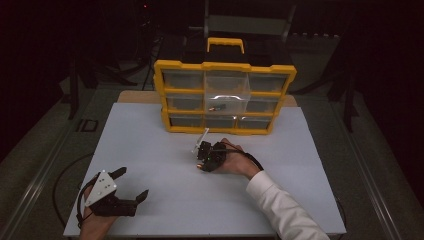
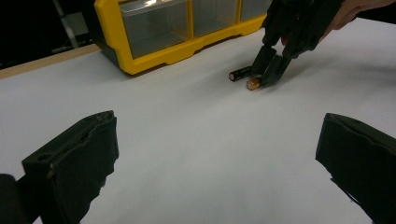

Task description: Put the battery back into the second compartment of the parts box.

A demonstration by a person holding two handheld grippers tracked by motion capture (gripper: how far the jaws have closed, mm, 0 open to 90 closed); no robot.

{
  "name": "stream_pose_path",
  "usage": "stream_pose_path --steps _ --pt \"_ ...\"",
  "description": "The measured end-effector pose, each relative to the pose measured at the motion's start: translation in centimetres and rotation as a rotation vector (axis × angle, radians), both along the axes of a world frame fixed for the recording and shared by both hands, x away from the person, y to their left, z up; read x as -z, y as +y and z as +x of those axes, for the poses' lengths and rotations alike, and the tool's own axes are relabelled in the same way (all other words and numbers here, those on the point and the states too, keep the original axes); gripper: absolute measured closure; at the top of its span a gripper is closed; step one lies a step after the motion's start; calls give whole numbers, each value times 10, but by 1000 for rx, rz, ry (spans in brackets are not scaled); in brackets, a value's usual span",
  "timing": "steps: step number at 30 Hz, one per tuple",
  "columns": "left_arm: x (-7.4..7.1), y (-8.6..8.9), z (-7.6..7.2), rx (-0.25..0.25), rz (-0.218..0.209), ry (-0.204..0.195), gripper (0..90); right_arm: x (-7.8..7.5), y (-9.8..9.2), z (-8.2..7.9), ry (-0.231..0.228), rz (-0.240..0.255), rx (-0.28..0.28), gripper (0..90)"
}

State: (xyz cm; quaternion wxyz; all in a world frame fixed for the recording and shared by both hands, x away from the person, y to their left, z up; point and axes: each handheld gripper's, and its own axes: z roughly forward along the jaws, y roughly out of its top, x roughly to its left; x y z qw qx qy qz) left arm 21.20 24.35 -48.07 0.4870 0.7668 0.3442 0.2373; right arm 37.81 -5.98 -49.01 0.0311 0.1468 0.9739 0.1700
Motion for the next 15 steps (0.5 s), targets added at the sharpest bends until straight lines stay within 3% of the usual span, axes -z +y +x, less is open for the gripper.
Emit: stream_pose_path --steps 4,15 --pt "0 0 0 0 0 0 2 4 3 -2 -5 -22 -25 763" --pt "0 0 0 1 1 0 2 -13 -2 -5 25 21 -28 764"
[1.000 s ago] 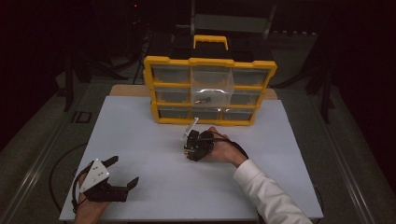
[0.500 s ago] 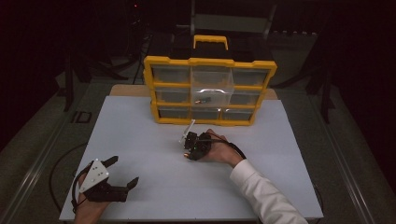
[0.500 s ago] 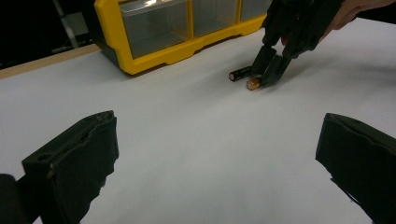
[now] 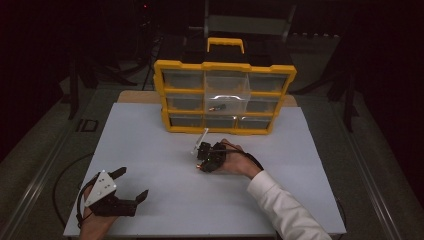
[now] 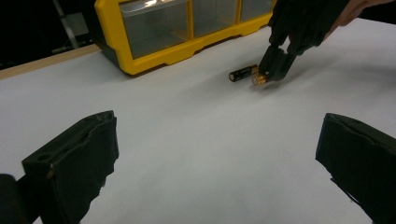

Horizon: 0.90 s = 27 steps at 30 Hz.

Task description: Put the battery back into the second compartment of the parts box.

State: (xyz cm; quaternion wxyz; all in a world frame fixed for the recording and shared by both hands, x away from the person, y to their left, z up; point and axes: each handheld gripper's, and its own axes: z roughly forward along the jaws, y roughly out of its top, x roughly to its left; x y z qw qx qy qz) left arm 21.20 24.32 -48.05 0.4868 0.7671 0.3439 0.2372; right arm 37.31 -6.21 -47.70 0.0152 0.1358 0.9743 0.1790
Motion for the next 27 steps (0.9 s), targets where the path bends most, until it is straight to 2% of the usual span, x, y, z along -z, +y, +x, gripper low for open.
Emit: stream_pose_path --steps 1,2,7,19,27 --pt "0 0 0 1 0 1 2 0 0 0 0 0 0 764" --pt "0 -1 0 1 -1 2 2 -10 -3 -1 20 33 4 764" --pt "0 -1 0 0 -2 1 2 -27 -5 -2 12 51 -15 764" --pt "0 -1 0 0 0 2 2 -66 -7 -9 6 55 -20 764" --pt "0 -1 0 1 0 4 2 -86 -9 -12 -9 75 -32 764"
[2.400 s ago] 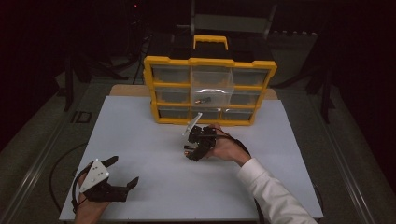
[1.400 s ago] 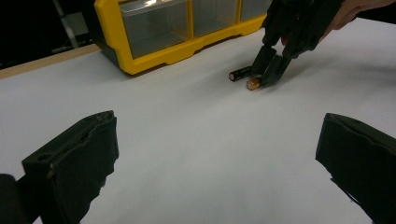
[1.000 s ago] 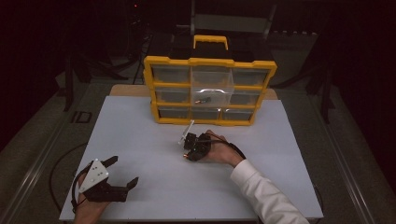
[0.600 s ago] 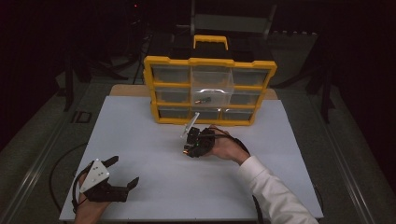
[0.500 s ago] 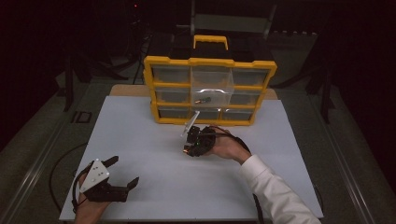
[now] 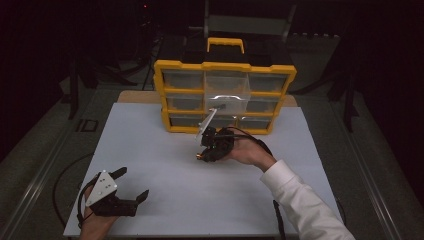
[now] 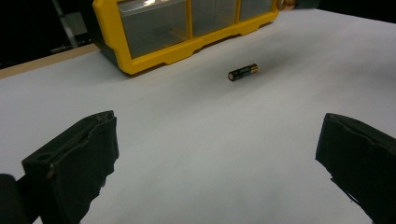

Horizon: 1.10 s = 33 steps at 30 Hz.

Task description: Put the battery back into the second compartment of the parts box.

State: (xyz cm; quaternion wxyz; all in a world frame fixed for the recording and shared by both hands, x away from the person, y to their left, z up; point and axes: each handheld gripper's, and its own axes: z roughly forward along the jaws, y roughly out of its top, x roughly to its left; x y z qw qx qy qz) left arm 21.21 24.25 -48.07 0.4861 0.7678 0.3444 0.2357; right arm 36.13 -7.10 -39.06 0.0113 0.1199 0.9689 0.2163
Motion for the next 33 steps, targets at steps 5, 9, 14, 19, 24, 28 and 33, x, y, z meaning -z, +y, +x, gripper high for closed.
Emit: stream_pose_path --steps 5,9,14,19,24,28,33 --pt "0 0 0 1 2 0 2 -12 -1 -2 0 -8 -7 764" --pt "0 0 0 2 3 1 2 -21 -1 -4 -8 -13 -9 764" --pt "0 0 0 2 1 1 2 -34 -2 -4 -21 -1 -9 764" --pt "0 -1 1 2 0 0 2 -48 -3 -5 -27 6 -4 764" --pt "1 -1 1 1 1 0 2 -61 -3 -4 -36 24 -11 764" --pt "0 0 1 0 0 -1 2 -73 -4 -4 -45 36 -3 764" --pt "0 0 0 0 0 -2 2 -87 -6 -3 -52 56 2 765"
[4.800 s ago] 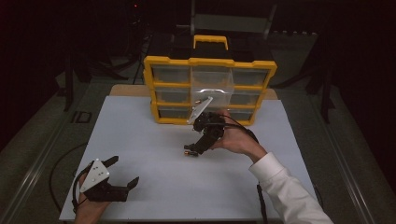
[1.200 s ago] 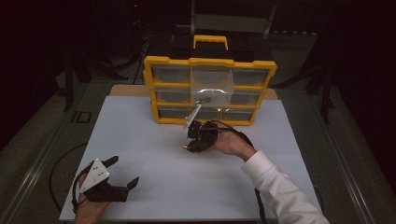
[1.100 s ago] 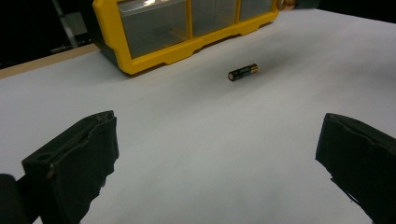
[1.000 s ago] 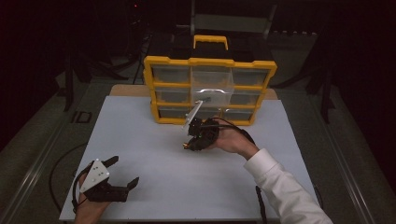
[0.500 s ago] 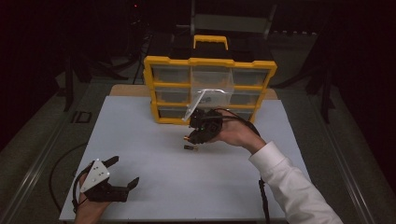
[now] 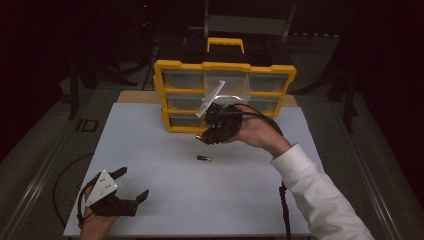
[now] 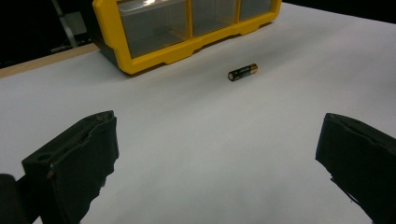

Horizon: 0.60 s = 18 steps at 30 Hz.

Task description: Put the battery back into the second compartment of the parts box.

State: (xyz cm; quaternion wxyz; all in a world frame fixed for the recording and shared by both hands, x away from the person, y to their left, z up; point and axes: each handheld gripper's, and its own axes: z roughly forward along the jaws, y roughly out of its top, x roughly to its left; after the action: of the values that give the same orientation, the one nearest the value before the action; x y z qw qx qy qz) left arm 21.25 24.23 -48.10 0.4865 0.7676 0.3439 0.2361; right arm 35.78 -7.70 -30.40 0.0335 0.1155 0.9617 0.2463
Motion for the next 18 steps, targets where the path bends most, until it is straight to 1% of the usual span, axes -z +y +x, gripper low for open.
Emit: stream_pose_path --steps 1,2,3,5,10,11,18 --pt "0 0 0 0 0 1 2 -3 0 0 -4 -1 1 764" --pt "0 0 0 0 0 1 2 -3 0 0 -4 -1 1 764" --pt "0 0 0 1 1 3 2 -8 -1 0 -6 7 2 764" --pt "0 0 0 2 0 2 2 -12 -2 1 -9 9 6 764" --pt "0 0 0 3 1 3 2 -20 -5 3 -8 19 13 765" --pt "0 0 0 3 0 3 2 -22 -6 3 -14 24 15 765" --pt "0 -1 0 6 2 5 2 -32 -8 6 -25 22 25 765"
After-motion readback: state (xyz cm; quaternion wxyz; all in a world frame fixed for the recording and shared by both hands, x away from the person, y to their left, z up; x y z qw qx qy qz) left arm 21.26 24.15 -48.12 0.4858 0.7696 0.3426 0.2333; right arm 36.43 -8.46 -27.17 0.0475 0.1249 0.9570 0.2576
